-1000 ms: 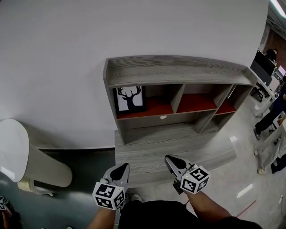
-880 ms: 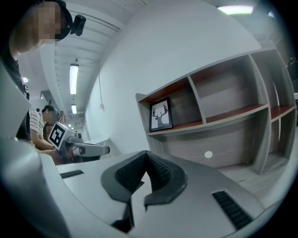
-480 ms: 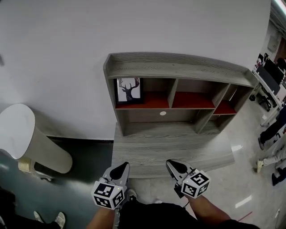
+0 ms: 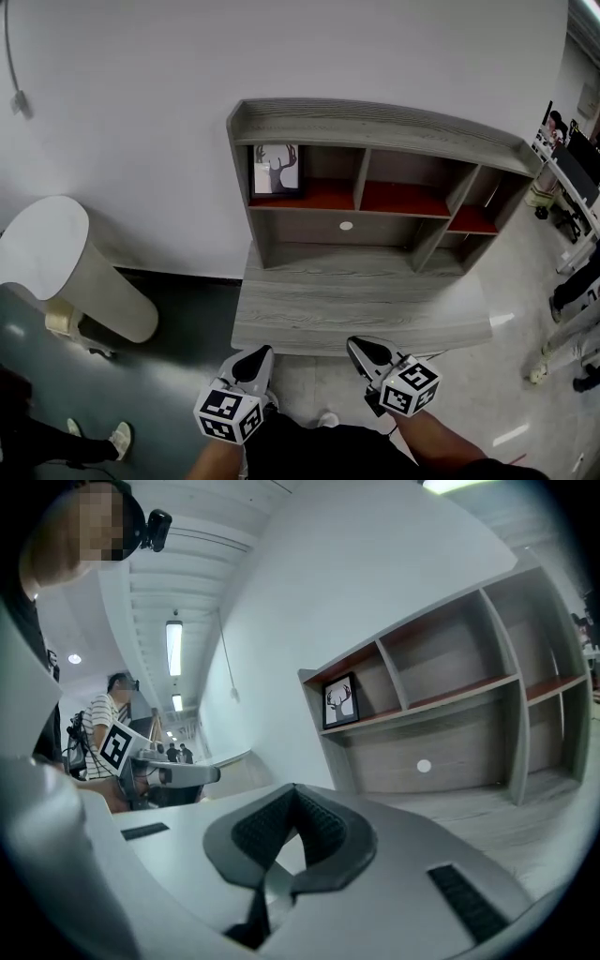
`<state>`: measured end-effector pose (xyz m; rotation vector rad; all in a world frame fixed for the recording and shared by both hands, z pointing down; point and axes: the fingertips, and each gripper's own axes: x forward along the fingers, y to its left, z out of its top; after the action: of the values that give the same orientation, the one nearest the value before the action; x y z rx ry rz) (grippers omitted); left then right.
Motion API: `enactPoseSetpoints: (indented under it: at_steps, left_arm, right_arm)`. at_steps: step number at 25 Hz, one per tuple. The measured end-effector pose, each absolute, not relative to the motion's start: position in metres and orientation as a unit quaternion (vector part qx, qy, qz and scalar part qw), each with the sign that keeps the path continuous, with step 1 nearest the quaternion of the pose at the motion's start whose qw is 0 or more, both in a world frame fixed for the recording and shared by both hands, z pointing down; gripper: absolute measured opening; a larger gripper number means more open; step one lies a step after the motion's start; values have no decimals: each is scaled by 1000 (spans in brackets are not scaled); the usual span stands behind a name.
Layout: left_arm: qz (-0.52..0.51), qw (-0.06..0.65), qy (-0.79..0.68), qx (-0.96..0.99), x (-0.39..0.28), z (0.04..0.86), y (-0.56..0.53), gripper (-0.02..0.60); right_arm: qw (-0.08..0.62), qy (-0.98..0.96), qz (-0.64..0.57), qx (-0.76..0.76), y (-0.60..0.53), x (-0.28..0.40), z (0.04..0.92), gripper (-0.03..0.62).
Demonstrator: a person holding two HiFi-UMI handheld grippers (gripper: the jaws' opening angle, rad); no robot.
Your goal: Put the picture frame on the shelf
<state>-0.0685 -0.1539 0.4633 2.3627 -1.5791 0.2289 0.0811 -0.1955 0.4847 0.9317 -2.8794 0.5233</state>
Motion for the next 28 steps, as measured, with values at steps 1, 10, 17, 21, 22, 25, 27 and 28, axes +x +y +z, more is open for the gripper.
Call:
enactPoseSetpoints:
  at_steps: [1,10,17,21,22,25,27,28]
  left_arm:
    - [81,145,-548,820,-68,464,-152,9]
    - [77,135,-524,838,-80,450,-165,9]
    - [88,137,-501,850,-105,455,-177,9]
    - [91,137,-495,853,-121,455,-184,9]
    - [90,137,-493,854,-124,455,-186,9]
    - [87,138,-488,857,-131,453,-189,9]
    - [86,139,-486,858,-136,452,-190,9]
    - [86,139,-486,859,-137,452,-191,9]
  right_arm:
    - [34,-936,173,304,-193,82,485,14]
    - [33,-928,171,329,-192,73,477,14]
    - [26,-921,169,351,-201,46,471,14]
    - [24,-917,163,363,-208,33,468,14]
    - [23,-916,162,366,-210,30,468,14]
    - [25,-914,160,371,-213,22,467,14]
    - [27,-914,157,372,-214,16,466,14]
    - [28,-914,156,373,-215,13,466,14]
